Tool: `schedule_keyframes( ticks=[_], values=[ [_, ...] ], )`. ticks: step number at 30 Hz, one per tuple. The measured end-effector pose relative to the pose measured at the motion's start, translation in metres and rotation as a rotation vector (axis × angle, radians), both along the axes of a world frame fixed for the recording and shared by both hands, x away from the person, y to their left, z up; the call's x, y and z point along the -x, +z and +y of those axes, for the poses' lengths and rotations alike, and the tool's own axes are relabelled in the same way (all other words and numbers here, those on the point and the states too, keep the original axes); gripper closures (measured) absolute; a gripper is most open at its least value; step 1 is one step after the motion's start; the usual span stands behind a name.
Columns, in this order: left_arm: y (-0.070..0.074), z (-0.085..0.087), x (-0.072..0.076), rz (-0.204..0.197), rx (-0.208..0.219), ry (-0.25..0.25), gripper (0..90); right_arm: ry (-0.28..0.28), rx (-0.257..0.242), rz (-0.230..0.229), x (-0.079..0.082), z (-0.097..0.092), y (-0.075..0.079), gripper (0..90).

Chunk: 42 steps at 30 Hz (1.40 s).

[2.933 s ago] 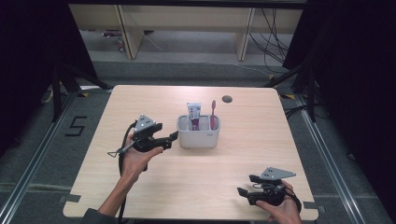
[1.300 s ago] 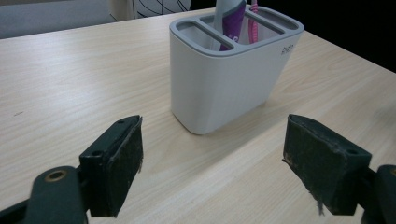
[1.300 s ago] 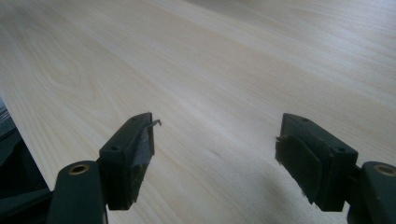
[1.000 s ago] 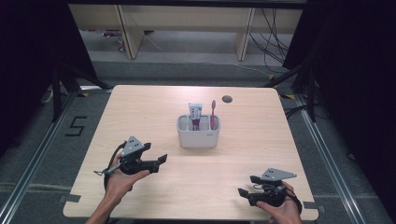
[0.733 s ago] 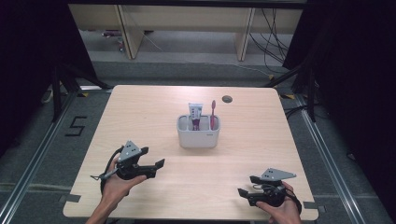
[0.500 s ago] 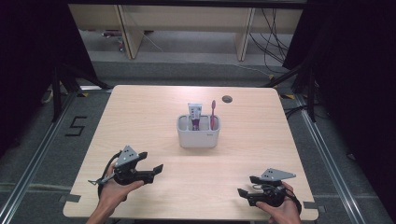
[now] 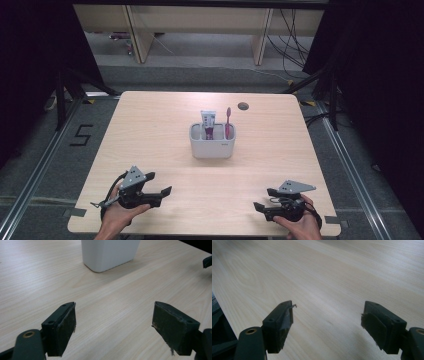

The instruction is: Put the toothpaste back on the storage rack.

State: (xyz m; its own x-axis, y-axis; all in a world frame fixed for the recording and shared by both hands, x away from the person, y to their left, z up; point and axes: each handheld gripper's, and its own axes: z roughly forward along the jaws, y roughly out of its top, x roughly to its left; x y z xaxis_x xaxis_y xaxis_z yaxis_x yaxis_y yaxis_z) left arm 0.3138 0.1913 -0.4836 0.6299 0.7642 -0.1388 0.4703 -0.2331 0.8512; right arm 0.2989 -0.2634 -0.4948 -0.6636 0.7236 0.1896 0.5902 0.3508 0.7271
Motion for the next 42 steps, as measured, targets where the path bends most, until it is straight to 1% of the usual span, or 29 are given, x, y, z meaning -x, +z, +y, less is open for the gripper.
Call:
schedule_keyframes(
  ticks=[3, 4, 6, 8, 9, 11, 12, 14, 15, 17, 19, 20, 21, 22, 23, 24, 25, 26, 27, 28, 29, 30, 32, 33, 34, 35, 37, 40, 42],
  values=[
    [-0.004, 0.001, 0.003, 0.009, 0.003, 0.007, 18.4, -0.002, 0.002, 0.000, 0.000, 0.000, 0.000, 24.9],
    [-0.004, 0.003, 0.003, 0.010, -0.007, -0.002, 18.4, -0.002, 0.002, 0.000, 0.000, 0.000, 0.000, 24.9],
    [-0.005, 0.003, 0.006, 0.012, -0.012, 0.001, 18.4, -0.001, 0.002, -0.001, 0.000, 0.000, 0.000, 24.7],
    [-0.007, 0.004, 0.008, 0.014, -0.018, -0.007, 18.4, -0.001, 0.002, -0.001, 0.000, 0.000, 0.000, 24.5],
    [-0.008, 0.004, 0.010, 0.013, -0.027, -0.011, 18.4, 0.002, 0.007, -0.012, -0.001, 0.000, 0.000, 24.5],
    [-0.009, 0.004, 0.013, 0.018, -0.042, -0.017, 18.4, 0.002, 0.009, -0.012, -0.001, 0.000, 0.000, 24.5],
    [-0.009, 0.004, 0.014, 0.018, -0.042, -0.015, 18.4, 0.001, 0.010, -0.013, 0.000, 0.000, 0.000, 24.4],
    [-0.010, 0.004, 0.017, 0.017, -0.059, -0.030, 18.4, 0.000, 0.011, -0.013, 0.000, 0.000, 0.000, 24.1],
    [-0.010, 0.004, 0.019, 0.014, -0.067, -0.029, 18.5, -0.007, -0.001, 0.010, 0.001, 0.001, 0.000, 24.1],
    [-0.011, 0.003, 0.021, 0.013, -0.066, -0.031, 18.5, -0.006, 0.002, 0.006, 0.001, 0.001, 0.000, 24.0],
    [-0.011, 0.003, 0.023, 0.015, -0.083, -0.038, 18.6, -0.006, 0.001, 0.007, 0.001, 0.001, 0.000, 24.0],
    [-0.010, 0.004, 0.024, 0.016, -0.101, -0.048, 18.6, 0.008, 0.010, -0.023, -0.001, 0.000, -0.001, 24.0],
    [-0.011, 0.002, 0.025, 0.015, -0.088, -0.042, 18.6, 0.019, 0.014, -0.017, -0.001, 0.000, 0.000, 24.1],
    [-0.012, 0.002, 0.026, 0.013, -0.098, -0.048, 18.6, 0.021, 0.014, -0.017, -0.001, 0.000, 0.000, 24.0],
    [-0.012, 0.003, 0.027, 0.015, -0.117, -0.057, 18.6, 0.021, 0.014, -0.016, -0.001, 0.000, 0.000, 24.1],
    [-0.013, 0.001, 0.028, 0.016, -0.109, -0.051, 18.6, 0.022, 0.015, -0.016, -0.001, 0.000, 0.000, 24.1],
    [-0.013, 0.001, 0.030, 0.019, -0.131, -0.058, 18.6, 0.022, 0.015, -0.017, -0.001, 0.000, 0.000, 24.1],
    [-0.013, 0.001, 0.030, 0.019, -0.131, -0.058, 18.5, 0.022, 0.015, -0.017, -0.001, 0.000, 0.000, 24.1],
    [-0.014, 0.002, 0.031, 0.013, -0.146, -0.061, 18.5, 0.021, 0.017, -0.017, -0.001, 0.000, 0.000, 24.1],
    [-0.015, 0.001, 0.032, 0.020, -0.140, -0.066, 18.5, 0.031, 0.001, -0.001, -0.002, 0.000, -0.001, 24.1],
    [-0.015, 0.000, 0.034, 0.023, -0.134, -0.058, 18.5, 0.031, 0.002, -0.001, -0.001, 0.000, -0.001, 24.1],
    [-0.016, 0.002, 0.034, 0.016, -0.148, -0.075, 18.5, 0.029, 0.004, -0.002, -0.002, 0.000, -0.001, 24.1],
    [-0.016, 0.001, 0.036, 0.024, -0.146, -0.073, 18.5, 0.029, 0.004, -0.001, -0.002, 0.001, -0.001, 24.0],
    [-0.017, -0.001, 0.038, 0.024, -0.136, -0.063, 18.4, 0.033, 0.015, -0.015, -0.002, 0.000, 0.000, 24.1],
    [-0.017, 0.000, 0.039, 0.024, -0.164, -0.077, 18.1, 0.022, 0.020, -0.018, -0.001, 0.000, 0.000, 24.1],
    [-0.017, 0.000, 0.039, 0.024, -0.164, -0.077, 17.8, 0.023, 0.019, -0.018, -0.001, 0.000, 0.000, 24.1],
    [-0.018, -0.001, 0.042, 0.020, -0.185, -0.070, 17.7, 0.024, 0.018, -0.019, -0.001, 0.000, 0.000, 24.1],
    [-0.019, -0.004, 0.045, 0.009, -0.183, -0.063, 17.6, 0.018, 0.023, -0.022, -0.001, 0.001, 0.001, 24.2],
    [-0.019, -0.004, 0.046, 0.009, -0.183, -0.068, 17.5, 0.016, 0.025, -0.024, -0.001, 0.001, 0.001, 24.2]
  ],
)
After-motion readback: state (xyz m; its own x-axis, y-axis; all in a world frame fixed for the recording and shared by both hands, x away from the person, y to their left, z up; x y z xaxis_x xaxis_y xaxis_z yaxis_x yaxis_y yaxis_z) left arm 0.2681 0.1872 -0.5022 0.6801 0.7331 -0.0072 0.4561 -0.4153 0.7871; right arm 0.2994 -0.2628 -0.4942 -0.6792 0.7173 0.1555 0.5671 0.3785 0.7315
